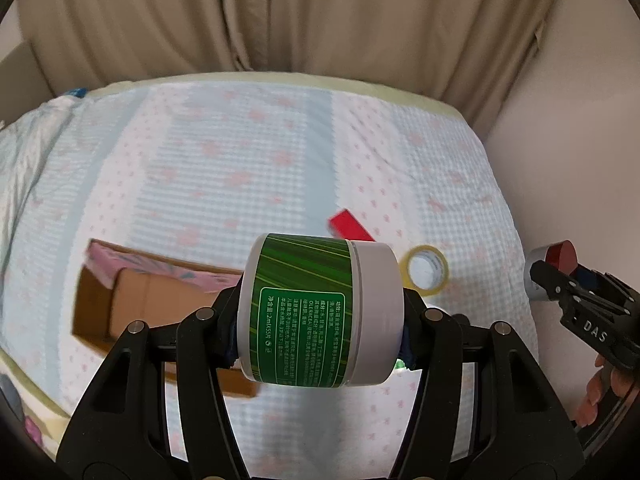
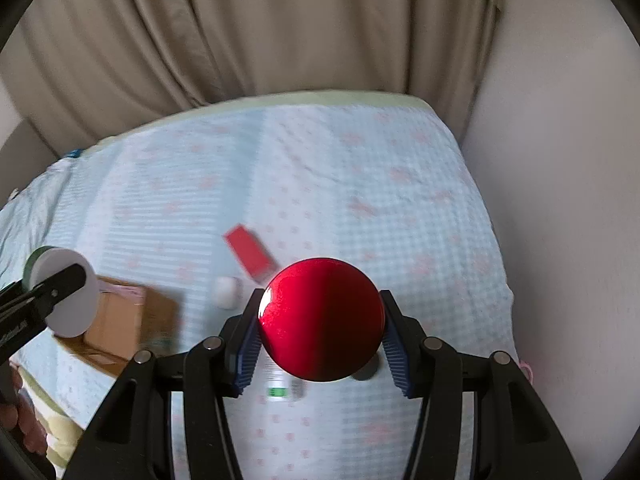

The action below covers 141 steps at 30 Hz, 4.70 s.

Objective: Organize rigid objects
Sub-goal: 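Carry the green jar and red ball together over the cardboard box, then open both tools to drop the jar and ball into the box, then move both tools back toward the remaining items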

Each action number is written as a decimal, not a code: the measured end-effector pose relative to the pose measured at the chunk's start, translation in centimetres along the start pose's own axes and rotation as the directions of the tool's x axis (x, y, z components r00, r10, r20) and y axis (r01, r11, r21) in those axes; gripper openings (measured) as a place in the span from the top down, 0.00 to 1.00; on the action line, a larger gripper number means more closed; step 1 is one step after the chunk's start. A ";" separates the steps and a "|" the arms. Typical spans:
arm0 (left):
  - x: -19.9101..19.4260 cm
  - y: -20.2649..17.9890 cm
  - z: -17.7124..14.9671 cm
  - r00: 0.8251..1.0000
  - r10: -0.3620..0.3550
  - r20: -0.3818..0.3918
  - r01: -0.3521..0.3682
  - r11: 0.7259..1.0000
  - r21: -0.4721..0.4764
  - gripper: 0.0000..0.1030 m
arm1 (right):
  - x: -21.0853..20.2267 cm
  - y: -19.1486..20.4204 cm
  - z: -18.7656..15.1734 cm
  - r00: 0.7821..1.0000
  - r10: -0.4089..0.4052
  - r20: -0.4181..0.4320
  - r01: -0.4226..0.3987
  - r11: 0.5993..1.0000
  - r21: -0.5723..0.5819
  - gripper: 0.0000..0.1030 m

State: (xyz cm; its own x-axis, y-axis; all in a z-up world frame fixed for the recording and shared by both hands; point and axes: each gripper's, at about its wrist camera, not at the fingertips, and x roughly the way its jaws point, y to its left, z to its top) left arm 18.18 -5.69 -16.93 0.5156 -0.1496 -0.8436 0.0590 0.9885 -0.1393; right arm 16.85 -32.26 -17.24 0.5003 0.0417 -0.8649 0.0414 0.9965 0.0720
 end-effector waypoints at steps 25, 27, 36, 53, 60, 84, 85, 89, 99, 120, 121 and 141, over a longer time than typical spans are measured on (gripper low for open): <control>4.0 26.9 2.2 0.989 -0.020 -0.145 0.045 0.985 0.166 0.49 | 3.0 30.8 -1.1 0.996 0.058 -0.061 -0.055 0.997 0.057 0.52; 5.5 27.8 2.0 0.985 -0.013 -0.173 0.042 0.985 0.167 0.48 | 4.2 32.0 -1.5 0.994 0.067 -0.090 -0.062 0.996 0.057 0.52; 12.8 28.7 0.0 0.951 0.028 -0.308 0.037 0.979 0.202 0.49 | 12.4 35.4 -3.6 0.972 0.050 -0.231 -0.059 0.998 -0.029 0.52; 23.7 26.4 -5.3 0.848 0.119 -0.516 0.071 0.940 0.333 0.49 | 24.3 35.7 -10.0 0.905 0.064 -0.420 -0.203 0.934 -0.294 0.52; 23.8 24.9 -4.2 0.848 0.138 -0.511 0.089 0.915 0.394 0.41 | 24.1 35.9 -10.5 0.882 0.161 -0.444 -0.307 0.910 -0.279 0.51; 17.2 25.6 -2.1 0.904 0.077 -0.420 0.074 0.940 0.332 0.00 | 20.5 36.3 -13.3 0.891 0.176 -0.419 -0.294 0.926 -0.237 0.00; 16.0 25.9 -1.7 0.911 0.072 -0.406 0.069 0.943 0.324 0.00 | 19.7 36.3 -13.1 0.894 0.171 -0.414 -0.287 0.928 -0.238 0.00; 10.3 27.2 0.1 0.941 0.069 -0.332 0.032 0.957 0.289 0.00 | 15.5 36.7 -11.2 0.927 0.136 -0.349 -0.236 0.935 -0.264 0.00; -3.0 30.3 1.3 0.988 0.051 -0.146 -0.021 0.980 0.200 0.00 | 4.6 36.4 -5.4 0.985 0.071 -0.157 -0.099 0.978 -0.181 0.00; -15.2 19.0 -1.7 0.995 -0.089 0.037 0.077 0.965 0.252 0.00 | -10.9 27.0 -7.1 0.996 0.015 0.086 -0.020 0.998 0.051 0.00; -15.3 17.5 -1.8 0.995 -0.086 0.042 0.072 0.963 0.258 0.00 | -11.2 25.8 -7.3 0.995 0.011 0.095 -0.017 0.998 0.066 0.00; -5.4 -6.2 -8.2 0.999 -0.033 -0.013 0.033 0.999 0.010 0.00 | -8.2 -1.9 -8.8 0.991 0.006 0.130 -0.004 1.000 -0.020 0.00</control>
State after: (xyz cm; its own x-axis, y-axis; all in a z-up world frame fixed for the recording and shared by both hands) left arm 8.05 -11.19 -15.73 0.5020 -0.1821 -0.8455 0.0842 0.9832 -0.1618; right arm 5.09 -33.85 -14.66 0.6089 0.0383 -0.7923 0.0225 0.9976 0.0656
